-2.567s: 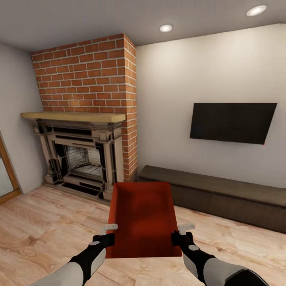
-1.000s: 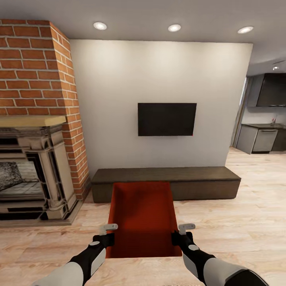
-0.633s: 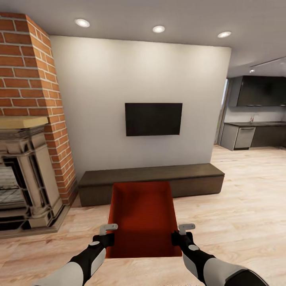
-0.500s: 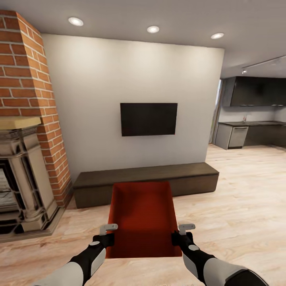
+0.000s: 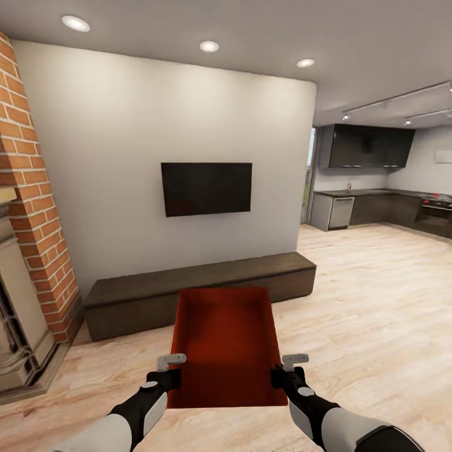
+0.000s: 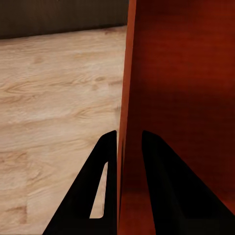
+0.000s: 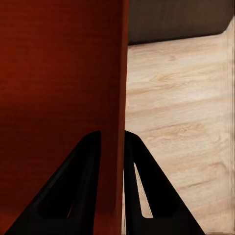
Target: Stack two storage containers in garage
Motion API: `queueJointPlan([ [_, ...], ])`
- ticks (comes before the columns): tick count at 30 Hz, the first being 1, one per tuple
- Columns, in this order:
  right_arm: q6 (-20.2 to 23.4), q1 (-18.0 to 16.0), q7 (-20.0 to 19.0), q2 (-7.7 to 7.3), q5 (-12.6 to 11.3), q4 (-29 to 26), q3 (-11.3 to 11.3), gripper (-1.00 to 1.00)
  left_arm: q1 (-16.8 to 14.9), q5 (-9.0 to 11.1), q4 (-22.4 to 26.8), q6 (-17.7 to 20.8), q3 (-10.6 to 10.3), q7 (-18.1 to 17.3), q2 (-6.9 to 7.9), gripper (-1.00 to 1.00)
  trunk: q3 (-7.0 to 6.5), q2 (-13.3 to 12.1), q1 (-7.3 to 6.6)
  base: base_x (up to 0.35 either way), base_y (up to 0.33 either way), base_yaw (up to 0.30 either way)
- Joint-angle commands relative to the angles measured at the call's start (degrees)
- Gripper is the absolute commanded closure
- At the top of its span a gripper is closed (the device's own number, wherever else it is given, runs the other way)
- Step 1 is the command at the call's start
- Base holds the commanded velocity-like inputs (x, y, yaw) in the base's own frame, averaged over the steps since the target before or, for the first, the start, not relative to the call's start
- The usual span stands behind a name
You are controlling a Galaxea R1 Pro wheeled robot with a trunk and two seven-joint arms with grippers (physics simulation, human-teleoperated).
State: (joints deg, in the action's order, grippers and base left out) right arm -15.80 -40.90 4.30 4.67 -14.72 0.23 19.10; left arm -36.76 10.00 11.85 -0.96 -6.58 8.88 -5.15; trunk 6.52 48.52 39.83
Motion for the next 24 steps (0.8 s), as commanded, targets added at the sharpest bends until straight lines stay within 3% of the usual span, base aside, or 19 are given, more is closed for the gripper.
queueJointPlan([
  [1, -0.37, -0.06, 0.41, -0.10, -1.80, 0.92, -0.90, 1.00, -0.07, -0.60, 0.19, -0.89, 0.52, 0.90, 0.10, 1.00, 0.08, 0.07, 0.01, 0.000, 0.000, -0.277],
  [24, -0.37, -0.06, 0.44, -0.10, -1.80, 0.92, -0.90, 1.00, -0.07, -0.60, 0.19, -0.89, 0.43, 0.95, 0.06, 1.00, 0.08, 0.07, 0.01, 0.000, 0.000, -0.277],
])
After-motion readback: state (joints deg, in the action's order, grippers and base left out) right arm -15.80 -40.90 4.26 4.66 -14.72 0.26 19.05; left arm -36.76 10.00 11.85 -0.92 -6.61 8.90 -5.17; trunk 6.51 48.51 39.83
